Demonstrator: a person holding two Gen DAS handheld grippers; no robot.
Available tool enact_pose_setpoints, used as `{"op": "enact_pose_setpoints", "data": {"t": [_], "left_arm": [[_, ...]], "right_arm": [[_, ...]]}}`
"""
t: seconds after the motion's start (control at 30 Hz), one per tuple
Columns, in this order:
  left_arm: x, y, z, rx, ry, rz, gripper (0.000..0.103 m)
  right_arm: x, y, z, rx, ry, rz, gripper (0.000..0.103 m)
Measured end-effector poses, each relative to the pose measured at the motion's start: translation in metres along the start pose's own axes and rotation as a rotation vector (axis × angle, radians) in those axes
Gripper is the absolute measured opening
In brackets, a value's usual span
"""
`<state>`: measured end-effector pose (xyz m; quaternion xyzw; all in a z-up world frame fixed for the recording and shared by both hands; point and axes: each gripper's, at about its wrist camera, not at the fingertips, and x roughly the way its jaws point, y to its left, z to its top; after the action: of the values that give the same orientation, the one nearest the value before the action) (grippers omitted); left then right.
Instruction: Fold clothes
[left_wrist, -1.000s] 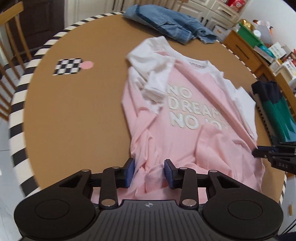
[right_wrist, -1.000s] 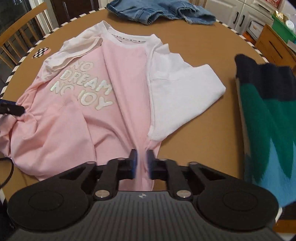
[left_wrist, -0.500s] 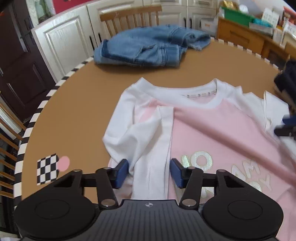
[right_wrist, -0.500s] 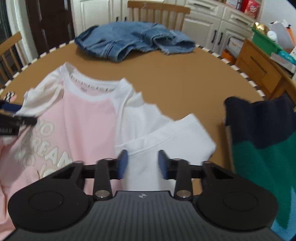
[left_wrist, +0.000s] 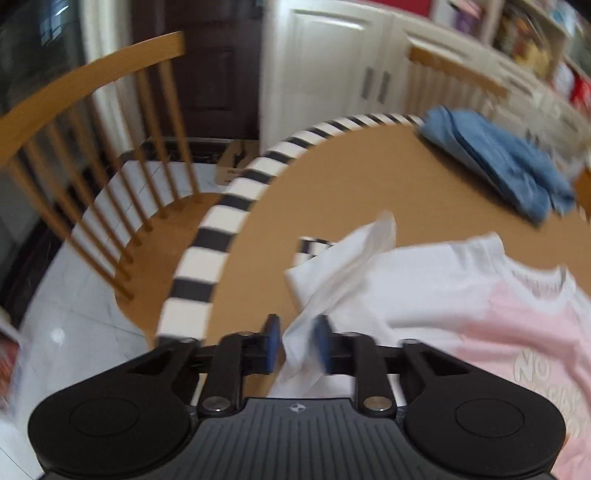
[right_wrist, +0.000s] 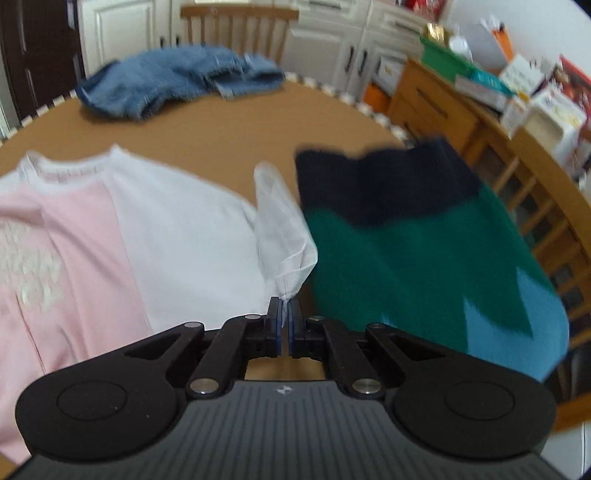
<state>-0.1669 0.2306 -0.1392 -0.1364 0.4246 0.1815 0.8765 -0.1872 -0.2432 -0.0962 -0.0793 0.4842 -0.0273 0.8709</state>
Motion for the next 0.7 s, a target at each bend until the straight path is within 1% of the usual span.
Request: {"op": "enact_pose_setpoints", "data": {"t": [0.07, 0.1, 0.13, 0.17, 0.2, 0.23, 0.27, 0.3, 0.33, 0.37, 0.4, 0.47, 0.5, 0.53, 0.57, 0.6, 0.67, 0.7], "left_arm": [[-0.008, 0.011, 0.002, -0.005, -0.003, 0.051, 0.036], [-0.011, 0.015, 0.004, -0.007, -0.004, 0.077, 0.036], [-0.017, 0.018, 0.008, -0.013, -0.015, 0.069, 0.039], [-0.023, 0.020, 0.012, -0.021, -0.032, 0.041, 0.042], [-0.028, 0.015, 0.018, -0.007, -0.057, 0.003, 0.044], [-0.032, 0.007, 0.024, 0.019, -0.088, -0.041, 0.048], [-0.033, -0.005, 0.030, 0.061, -0.118, -0.088, 0.055], [-0.031, -0.022, 0.035, 0.123, -0.142, -0.140, 0.059], [-0.025, -0.043, 0.039, 0.209, -0.148, -0.188, 0.065], [-0.017, -0.066, 0.043, 0.307, -0.146, -0.232, 0.068], [-0.005, -0.087, 0.044, 0.408, -0.136, -0.261, 0.068], [0.020, -0.125, 0.044, 0.612, -0.106, -0.303, 0.068], [0.033, -0.141, 0.043, 0.698, -0.085, -0.300, 0.068], [0.045, -0.151, 0.043, 0.745, -0.057, -0.291, 0.068], [0.056, -0.158, 0.044, 0.774, -0.027, -0.285, 0.069], [0.062, -0.160, 0.047, 0.763, -0.009, -0.312, 0.070], [0.074, -0.155, 0.056, 0.670, 0.050, -0.388, 0.067], [0.077, -0.153, 0.059, 0.642, 0.058, -0.414, 0.065]], "right_arm": [[0.001, -0.002, -0.011, -0.021, 0.064, -0.032, 0.008], [-0.001, 0.001, -0.013, -0.048, 0.086, -0.056, 0.011], [-0.005, 0.003, -0.013, -0.070, 0.086, -0.072, 0.014], [-0.012, 0.006, -0.009, -0.083, 0.053, -0.067, 0.020], [-0.020, 0.009, -0.002, -0.093, -0.010, -0.041, 0.035], [-0.027, 0.013, 0.008, -0.106, -0.092, -0.001, 0.044], [-0.031, 0.018, 0.020, -0.128, -0.177, 0.050, 0.056], [-0.028, 0.027, 0.032, -0.158, -0.245, 0.107, 0.059], [-0.021, 0.036, 0.045, -0.192, -0.300, 0.163, 0.059], [-0.010, 0.047, 0.058, -0.223, -0.335, 0.207, 0.058], [0.006, 0.059, 0.073, -0.246, -0.338, 0.243, 0.055], [0.043, 0.078, 0.101, -0.269, -0.308, 0.320, 0.051], [0.060, 0.085, 0.113, -0.261, -0.278, 0.365, 0.050], [0.075, 0.089, 0.124, -0.249, -0.250, 0.411, 0.050], [0.087, 0.093, 0.131, -0.238, -0.225, 0.448, 0.050], [0.098, 0.096, 0.137, -0.234, -0.197, 0.475, 0.050], [0.115, 0.100, 0.145, -0.242, -0.150, 0.517, 0.050], [0.119, 0.103, 0.145, -0.255, -0.142, 0.530, 0.047]]}}
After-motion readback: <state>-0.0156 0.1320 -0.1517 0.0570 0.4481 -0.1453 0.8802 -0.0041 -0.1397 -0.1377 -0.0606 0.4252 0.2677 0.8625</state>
